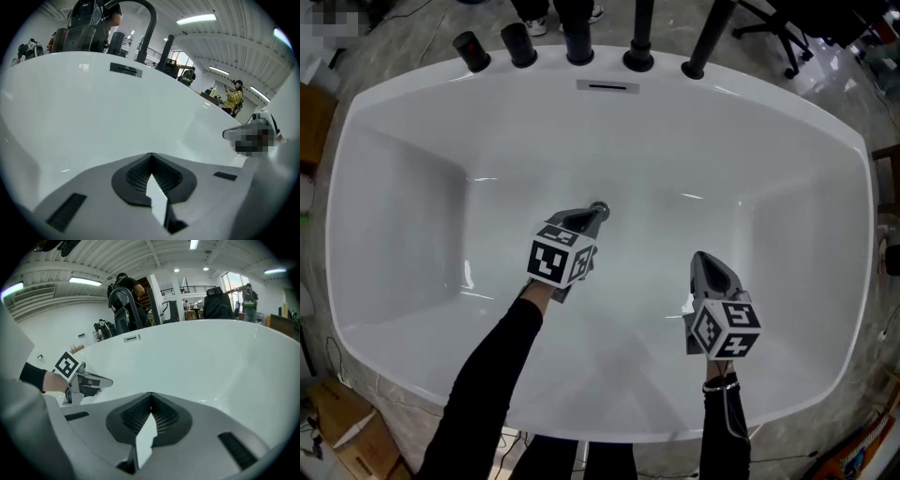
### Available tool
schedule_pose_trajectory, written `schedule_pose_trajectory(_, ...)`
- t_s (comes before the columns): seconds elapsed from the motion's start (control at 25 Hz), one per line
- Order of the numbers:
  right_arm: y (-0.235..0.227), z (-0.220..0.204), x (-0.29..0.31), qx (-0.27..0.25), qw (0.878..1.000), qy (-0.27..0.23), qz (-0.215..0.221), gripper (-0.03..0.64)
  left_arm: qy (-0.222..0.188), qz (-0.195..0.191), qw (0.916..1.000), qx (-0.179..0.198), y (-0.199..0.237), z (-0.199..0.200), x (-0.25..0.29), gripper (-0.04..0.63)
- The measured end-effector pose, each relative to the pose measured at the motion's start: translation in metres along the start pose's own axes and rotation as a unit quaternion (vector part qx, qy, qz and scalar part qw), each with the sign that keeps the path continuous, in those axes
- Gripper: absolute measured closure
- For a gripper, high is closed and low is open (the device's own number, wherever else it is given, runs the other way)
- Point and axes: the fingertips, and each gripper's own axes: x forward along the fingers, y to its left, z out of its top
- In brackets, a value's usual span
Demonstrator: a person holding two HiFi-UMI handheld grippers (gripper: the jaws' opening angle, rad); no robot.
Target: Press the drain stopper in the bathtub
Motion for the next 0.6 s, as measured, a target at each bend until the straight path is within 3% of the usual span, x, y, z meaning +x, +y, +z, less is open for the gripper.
schedule_pose_trajectory(0.32,-0.006,-0.047,0.052,0.003,1.000,0.020,0.016,0.615,0.036,0.010,0.9993,-0.007,0.031,-0.047,0.067,0.597)
schedule_pose_trajectory(0.6,-0.016,-0.090,0.081,-0.023,0.998,0.042,0.036,0.615,0.080,0.015,0.9965,0.018,0.052,-0.102,0.119,0.597)
